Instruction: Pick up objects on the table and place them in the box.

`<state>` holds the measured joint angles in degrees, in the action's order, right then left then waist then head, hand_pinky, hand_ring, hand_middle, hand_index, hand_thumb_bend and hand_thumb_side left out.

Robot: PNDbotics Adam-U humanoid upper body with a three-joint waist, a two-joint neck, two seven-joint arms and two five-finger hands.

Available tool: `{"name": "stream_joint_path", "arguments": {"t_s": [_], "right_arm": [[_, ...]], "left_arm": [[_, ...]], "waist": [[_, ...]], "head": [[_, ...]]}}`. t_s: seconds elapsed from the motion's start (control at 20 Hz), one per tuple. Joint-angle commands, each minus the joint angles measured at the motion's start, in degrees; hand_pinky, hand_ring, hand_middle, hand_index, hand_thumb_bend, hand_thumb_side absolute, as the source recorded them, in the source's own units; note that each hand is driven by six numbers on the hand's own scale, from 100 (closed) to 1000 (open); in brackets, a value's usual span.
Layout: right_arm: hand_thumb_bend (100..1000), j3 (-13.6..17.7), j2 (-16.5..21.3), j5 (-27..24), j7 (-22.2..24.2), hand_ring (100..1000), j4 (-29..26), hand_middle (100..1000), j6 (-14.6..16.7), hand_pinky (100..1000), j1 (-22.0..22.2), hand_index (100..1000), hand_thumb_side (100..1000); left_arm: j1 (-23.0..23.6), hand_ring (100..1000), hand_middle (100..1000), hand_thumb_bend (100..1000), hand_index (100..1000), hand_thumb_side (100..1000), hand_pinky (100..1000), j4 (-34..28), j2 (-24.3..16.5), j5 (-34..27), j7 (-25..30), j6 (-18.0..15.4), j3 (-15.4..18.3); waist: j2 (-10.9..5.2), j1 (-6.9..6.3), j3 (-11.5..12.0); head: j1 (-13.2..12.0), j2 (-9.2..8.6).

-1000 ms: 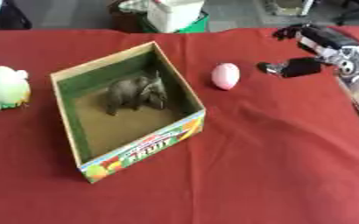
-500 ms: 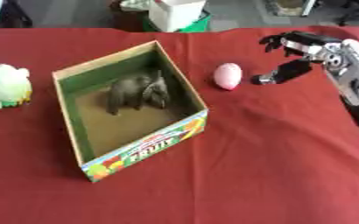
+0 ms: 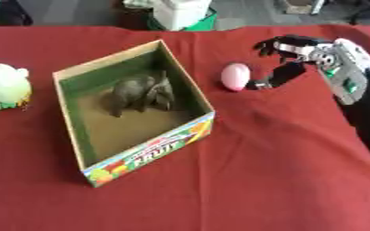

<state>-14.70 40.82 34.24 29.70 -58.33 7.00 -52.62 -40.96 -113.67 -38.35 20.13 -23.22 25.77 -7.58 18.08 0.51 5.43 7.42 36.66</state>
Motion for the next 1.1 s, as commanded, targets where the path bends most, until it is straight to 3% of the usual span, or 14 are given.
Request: {"name": "stream_joint_path", "arguments": {"t_s": [0.05,0.65,1.1], "right_arm": [[550,0.2,0.5,0.4,-0.5,904,0.1,838,-0.2,743,-1.6,975,560],[520,0.0,-1.0,2.5,-3.1,888,2.0,810,-0.5,734,-1.9,935,558],[418,0.2,-1.3,5.7,-5.4,875,3.9,777,-0.7,729,-1.7,887,555]], "left_arm": [[-1.2,673,726,441,825,855,666,-0.9,-1.1,-0.5,-0.1,-0.1,0.5],[-1.2,672,724,433,823,864,661,-0.9,-0.7,-1.0,-0.5,-0.4,0.4],[-1.0,671,723,417,823,876,660,-0.9,-0.5,-1.5,-0.9,-0.7,0.5]], "waist": [[-0.91,0.1,0.2],[-0.42,0.18,0.9],[0.12,0.03,1.4]], "head": [[0.3,-0.59],[0.6,-0.54],[1.0,-0.48]]}}
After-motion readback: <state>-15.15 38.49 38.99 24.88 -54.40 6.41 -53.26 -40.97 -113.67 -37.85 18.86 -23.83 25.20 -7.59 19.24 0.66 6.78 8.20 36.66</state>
